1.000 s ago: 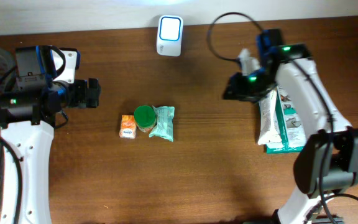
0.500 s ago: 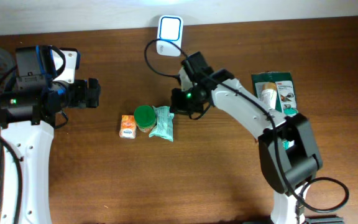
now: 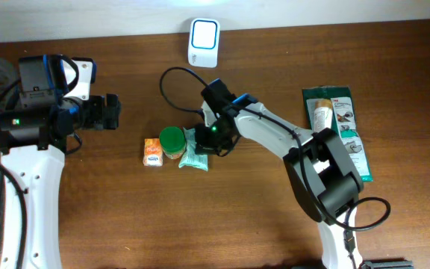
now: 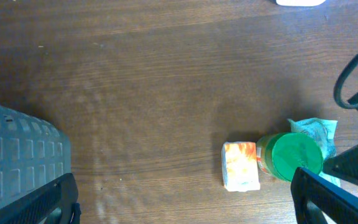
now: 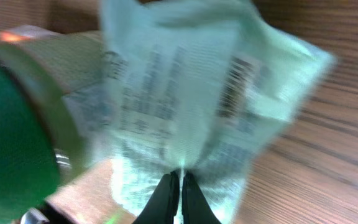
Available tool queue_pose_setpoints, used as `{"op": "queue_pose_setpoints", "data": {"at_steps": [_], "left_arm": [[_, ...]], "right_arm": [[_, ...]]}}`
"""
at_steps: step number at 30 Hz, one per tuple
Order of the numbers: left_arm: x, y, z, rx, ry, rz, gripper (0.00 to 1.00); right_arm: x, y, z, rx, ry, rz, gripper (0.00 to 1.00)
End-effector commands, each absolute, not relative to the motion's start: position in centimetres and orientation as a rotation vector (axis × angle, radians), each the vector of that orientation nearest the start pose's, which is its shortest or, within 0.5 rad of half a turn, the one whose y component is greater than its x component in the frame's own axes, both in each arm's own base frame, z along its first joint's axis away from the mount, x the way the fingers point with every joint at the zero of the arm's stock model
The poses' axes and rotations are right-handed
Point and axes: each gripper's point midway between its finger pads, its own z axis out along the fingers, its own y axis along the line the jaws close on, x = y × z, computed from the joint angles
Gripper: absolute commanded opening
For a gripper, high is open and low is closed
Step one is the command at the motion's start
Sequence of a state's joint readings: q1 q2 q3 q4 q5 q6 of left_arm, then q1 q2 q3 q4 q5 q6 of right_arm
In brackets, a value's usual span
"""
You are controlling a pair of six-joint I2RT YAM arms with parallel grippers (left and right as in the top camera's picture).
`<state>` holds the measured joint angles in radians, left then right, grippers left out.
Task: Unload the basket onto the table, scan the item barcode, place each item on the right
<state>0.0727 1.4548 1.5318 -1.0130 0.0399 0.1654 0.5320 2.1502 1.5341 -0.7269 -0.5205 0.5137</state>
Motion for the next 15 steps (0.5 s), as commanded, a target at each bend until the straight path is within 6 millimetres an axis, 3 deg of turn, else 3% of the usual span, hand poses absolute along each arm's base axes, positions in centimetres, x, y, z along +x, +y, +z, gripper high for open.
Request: {"op": "queue_pose_setpoints", "data": {"at_steps": [1,4,6,9,12,15], "left_arm": [[37.5,2.3,26.0,0.145,2.492,0.062,0.99],[37.5,2.3,26.0,0.146,2.492,0.062,0.99],[37.5,2.3,26.0,0.145,2.492,0.062,0.99],[37.5,2.3,26.0,0.146,2.492,0.062,0.99],[37.5,2.3,26.0,0.146,2.492,0.062,0.99],[37.5,2.3,26.0,0.145,2.492,0.062,0.99]], "right_arm": [[35.3,25.2,0.5,-0.183,3.118,0.675,0.04],[36.0,23.2,2.4,-0.288,3.104,0.665,0.04],[36.5,23.7,4.1,-0.355,3.069,0.714,0.04],[37.0,27.4,8.2,-0.472,2.959,0.930,0.04],[36.8,29.6,8.6,-0.386,2.956,0.980,0.04],[36.6,31.6,7.8,-0.276,2.955,1.014,0.04]]}}
